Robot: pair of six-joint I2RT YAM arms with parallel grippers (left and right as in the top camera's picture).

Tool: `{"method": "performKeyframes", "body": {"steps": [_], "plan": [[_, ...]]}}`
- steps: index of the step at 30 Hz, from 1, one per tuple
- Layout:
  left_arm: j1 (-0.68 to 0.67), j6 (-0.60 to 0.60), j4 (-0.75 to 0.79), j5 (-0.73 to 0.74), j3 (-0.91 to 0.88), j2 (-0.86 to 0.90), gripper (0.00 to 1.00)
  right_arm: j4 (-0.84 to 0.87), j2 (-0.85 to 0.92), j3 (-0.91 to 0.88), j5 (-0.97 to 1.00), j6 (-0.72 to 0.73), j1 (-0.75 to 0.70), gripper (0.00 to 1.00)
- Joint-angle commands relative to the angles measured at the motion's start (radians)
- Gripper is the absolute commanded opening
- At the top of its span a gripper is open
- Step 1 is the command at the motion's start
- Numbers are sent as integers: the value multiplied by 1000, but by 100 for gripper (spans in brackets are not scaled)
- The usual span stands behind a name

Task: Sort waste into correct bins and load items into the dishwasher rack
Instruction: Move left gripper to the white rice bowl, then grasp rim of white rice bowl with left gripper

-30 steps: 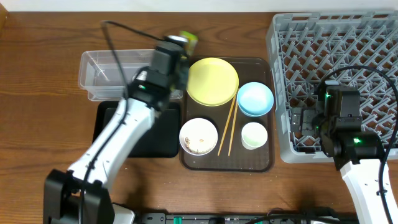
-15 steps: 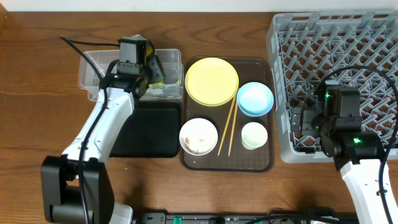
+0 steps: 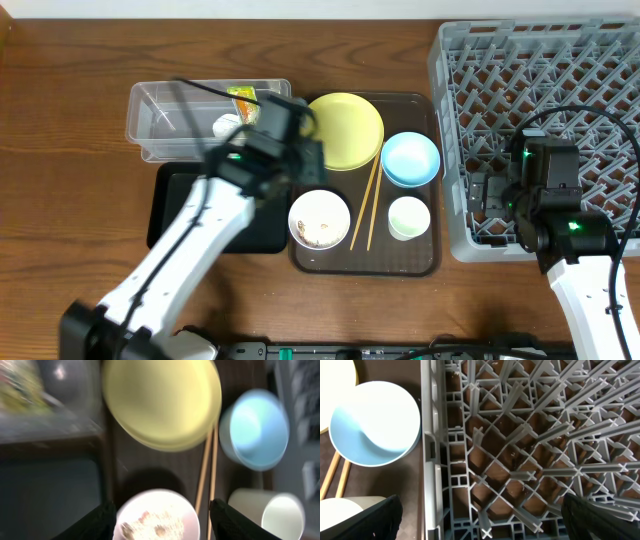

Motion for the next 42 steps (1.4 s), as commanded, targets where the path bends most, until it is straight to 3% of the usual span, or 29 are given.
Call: {"method": "performKeyframes", "body": {"steps": [1,12,15,21,29,35,42], "plan": [[-79,-8,-13,9,0,76,63,0,-6,21,-9,-10,12,99],[-257,-9,-13,9,0,298,53,-2,-6,21,-24,-11,12,99],[-262,-9,-13,9,0,326,43,-3,-6,21,-24,-11,12,99],[-262,-9,-14,9,0,331,33,-7,-6,21,-24,-11,12,99],[-270,-10,-19,6,-18,353,30,-9,-6,21,-24,-11,12,99],[-271,-8,-21,-3,-18,362,7,-11,-6,21,-27,-11,12,99],[-271,-8,-68,-25,-15,311,6,-12,-6,21,-27,-11,12,99]]}}
